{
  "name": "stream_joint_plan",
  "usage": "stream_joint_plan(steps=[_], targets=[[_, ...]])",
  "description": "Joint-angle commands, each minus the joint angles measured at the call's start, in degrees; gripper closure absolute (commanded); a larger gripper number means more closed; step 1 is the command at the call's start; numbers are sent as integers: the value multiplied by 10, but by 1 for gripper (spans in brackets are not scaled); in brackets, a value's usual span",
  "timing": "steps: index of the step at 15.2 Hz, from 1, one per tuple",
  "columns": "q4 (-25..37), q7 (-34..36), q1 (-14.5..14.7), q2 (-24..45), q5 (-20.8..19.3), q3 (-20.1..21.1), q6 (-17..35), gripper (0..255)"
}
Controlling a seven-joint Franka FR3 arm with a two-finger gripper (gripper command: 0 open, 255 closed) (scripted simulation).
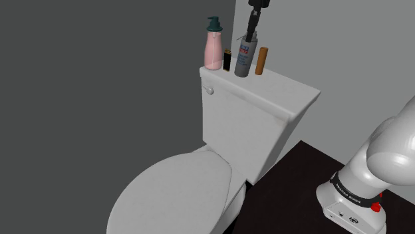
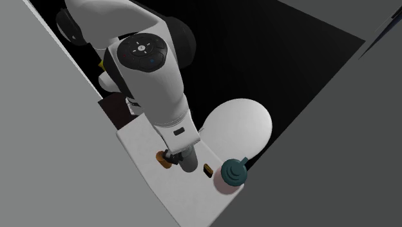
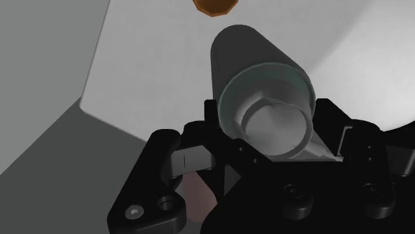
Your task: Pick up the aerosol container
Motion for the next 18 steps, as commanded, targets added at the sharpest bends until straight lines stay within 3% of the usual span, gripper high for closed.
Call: stream_joint_plan(steps=[1, 7, 18], targets=[[-1, 0, 0, 1, 0, 0, 0, 255], [46, 0, 0, 13, 1, 0, -35, 255], [202, -1, -3, 64, 6, -2, -140, 255]])
